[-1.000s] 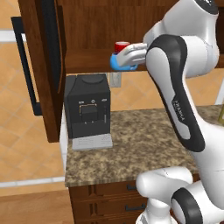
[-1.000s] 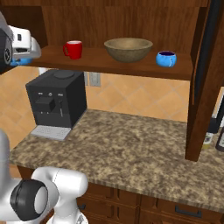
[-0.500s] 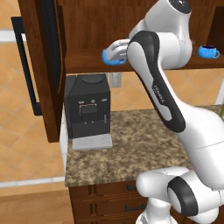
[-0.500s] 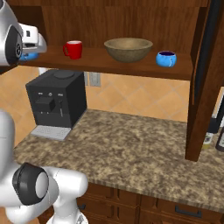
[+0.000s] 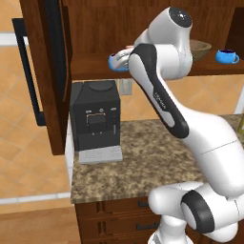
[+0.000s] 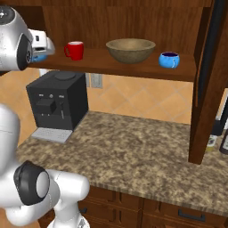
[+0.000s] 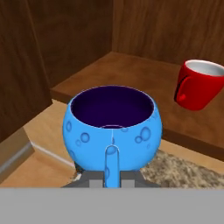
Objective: Gather all objects into one cabinet and sort the glasses and bowls to opposite sides.
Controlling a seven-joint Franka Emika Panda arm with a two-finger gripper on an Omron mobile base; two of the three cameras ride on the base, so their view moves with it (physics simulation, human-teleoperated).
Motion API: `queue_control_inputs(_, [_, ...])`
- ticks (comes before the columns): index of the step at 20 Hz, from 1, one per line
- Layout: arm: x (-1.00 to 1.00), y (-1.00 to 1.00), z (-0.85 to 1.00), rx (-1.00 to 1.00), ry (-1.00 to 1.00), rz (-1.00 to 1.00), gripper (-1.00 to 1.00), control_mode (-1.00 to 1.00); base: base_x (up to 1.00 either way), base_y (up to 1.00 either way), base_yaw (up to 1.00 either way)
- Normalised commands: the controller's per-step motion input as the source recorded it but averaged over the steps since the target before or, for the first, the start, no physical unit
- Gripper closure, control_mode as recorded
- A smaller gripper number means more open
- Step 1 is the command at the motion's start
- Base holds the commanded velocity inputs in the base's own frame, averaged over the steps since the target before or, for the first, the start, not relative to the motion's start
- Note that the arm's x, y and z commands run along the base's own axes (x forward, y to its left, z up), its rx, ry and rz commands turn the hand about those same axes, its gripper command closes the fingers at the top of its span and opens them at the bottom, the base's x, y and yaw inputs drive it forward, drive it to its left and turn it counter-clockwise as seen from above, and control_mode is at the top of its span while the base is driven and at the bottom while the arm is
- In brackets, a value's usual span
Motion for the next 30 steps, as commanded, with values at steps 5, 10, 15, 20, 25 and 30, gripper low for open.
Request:
queue_control_inputs(5, [0.61, 0.26, -0.03, 0.0, -0.07, -0.04, 1.0, -1.0, 0.0, 0.0, 0.0])
queue_control_inputs(10, [0.7, 0.29, 0.0, 0.0, -0.09, -0.02, 1.0, -1.0, 0.0, 0.0, 0.0])
queue_control_inputs(15, [0.52, 0.01, 0.0, 0.0, 0.0, 0.0, 1.0, -1.0, 0.0, 0.0, 0.0])
queue_control_inputs(20, [0.55, 0.03, 0.1, 0.01, 0.0, 0.0, 1.0, -1.0, 0.0, 0.0, 0.0])
queue_control_inputs(25, [0.68, 0.15, 0.21, 0.0, 0.0, 0.0, 1.0, -1.0, 0.0, 0.0, 0.0])
queue_control_inputs(30, [0.62, 0.25, 0.03, 0.0, 0.01, 0.0, 1.0, -1.0, 0.0, 0.0, 0.0])
